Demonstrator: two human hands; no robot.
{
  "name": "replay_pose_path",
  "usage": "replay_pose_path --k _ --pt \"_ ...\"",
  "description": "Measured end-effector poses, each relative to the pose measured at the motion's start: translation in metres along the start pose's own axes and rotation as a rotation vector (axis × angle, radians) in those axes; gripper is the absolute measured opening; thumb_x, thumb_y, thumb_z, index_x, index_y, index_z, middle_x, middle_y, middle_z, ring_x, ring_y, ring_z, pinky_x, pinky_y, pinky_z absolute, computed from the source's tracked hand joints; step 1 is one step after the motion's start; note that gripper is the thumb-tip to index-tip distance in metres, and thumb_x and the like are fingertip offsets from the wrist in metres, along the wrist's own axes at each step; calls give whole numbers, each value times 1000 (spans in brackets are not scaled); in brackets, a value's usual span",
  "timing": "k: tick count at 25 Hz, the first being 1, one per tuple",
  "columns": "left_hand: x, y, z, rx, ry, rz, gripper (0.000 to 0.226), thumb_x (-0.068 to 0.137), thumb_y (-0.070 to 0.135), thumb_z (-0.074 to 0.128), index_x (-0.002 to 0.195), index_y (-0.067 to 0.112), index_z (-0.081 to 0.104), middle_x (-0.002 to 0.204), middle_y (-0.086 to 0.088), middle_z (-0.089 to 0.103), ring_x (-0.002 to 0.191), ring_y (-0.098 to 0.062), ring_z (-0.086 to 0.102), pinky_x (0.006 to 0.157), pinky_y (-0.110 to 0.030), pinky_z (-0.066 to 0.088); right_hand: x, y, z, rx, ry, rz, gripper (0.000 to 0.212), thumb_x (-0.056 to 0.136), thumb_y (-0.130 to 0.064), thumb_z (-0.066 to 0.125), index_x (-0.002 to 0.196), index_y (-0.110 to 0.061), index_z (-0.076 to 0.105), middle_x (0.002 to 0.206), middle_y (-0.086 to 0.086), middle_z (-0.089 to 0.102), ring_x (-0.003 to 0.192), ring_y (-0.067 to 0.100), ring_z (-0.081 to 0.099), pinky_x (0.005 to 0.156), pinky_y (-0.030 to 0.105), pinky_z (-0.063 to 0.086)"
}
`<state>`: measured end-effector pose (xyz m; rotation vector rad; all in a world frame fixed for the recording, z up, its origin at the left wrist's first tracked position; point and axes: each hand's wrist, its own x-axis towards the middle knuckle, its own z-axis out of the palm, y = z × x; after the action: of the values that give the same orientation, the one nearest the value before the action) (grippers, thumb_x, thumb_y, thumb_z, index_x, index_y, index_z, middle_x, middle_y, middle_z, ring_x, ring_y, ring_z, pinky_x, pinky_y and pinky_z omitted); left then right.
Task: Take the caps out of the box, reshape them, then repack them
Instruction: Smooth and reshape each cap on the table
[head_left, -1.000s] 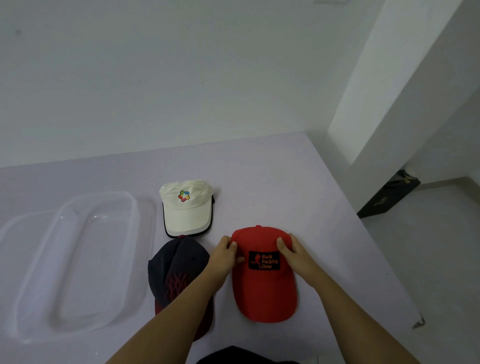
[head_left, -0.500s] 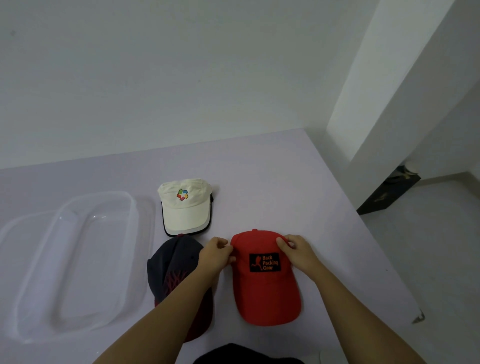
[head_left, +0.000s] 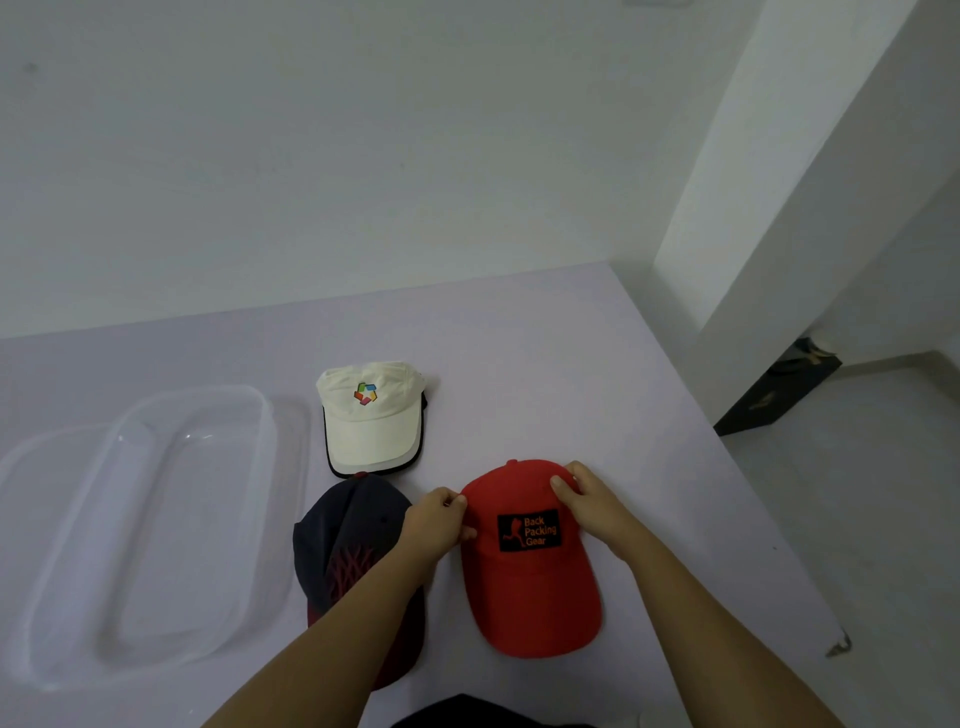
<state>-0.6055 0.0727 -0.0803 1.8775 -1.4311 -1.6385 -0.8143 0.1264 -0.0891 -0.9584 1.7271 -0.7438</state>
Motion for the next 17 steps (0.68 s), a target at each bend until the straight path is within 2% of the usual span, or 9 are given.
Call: replay_pose_path --k 1,3,5,8,12,14,17 --pt "1 4 -1 -24 -4 -27 16 92 11 44 95 7 59 75 -5 65 57 -15 64 73 -34 58 0 0 -1 -5 28 0 15 95 -35 48 90 -23 55 98 3 64 86 14 59 79 32 49" --pt "2 11 -2 -134 -46 -60 21 88 4 43 101 5 60 76 -9 66 51 -14 61 55 -26 53 -1 -1 -3 18 65 2 18 92 -36 53 90 -19 60 100 5 67 88 16 61 79 32 50" --pt "0 19 -1 -245 -105 -94 19 91 5 45 102 4 60 74 -11 64 44 -10 58 43 -18 47 -3 -3 -5 12 91 -3 24 90 -40 54 90 -18 64 98 2 68 90 17 63 79 30 50" --pt "-4 23 5 -307 -136 -104 17 96 11 47 104 2 58 71 -10 57 42 -8 54 41 -14 47 -3 -10 -5 -63 149 -15 31 91 -42 53 97 -16 67 95 -4 67 91 13 61 82 27 47" --pt "-6 24 7 -257 -166 -72 14 99 15 39 95 10 51 70 -10 55 41 -8 55 39 -15 43 4 -15 -8 16 27 69 19 93 -33 53 91 -18 65 99 2 67 95 19 61 91 37 49" --pt "-7 29 7 -278 -145 -113 13 98 13 38 92 9 49 72 -12 57 42 -11 56 36 -16 41 4 -21 -9 -12 -1 93 20 95 -32 49 94 -17 62 102 2 64 95 18 58 83 35 50" --pt "-13 41 7 -437 -160 -181 8 92 11 46 95 6 52 72 -14 62 46 -15 58 33 -16 41 -1 -32 -6 40 -21 106 21 96 -32 48 106 -17 56 104 -2 62 89 10 57 65 23 44"
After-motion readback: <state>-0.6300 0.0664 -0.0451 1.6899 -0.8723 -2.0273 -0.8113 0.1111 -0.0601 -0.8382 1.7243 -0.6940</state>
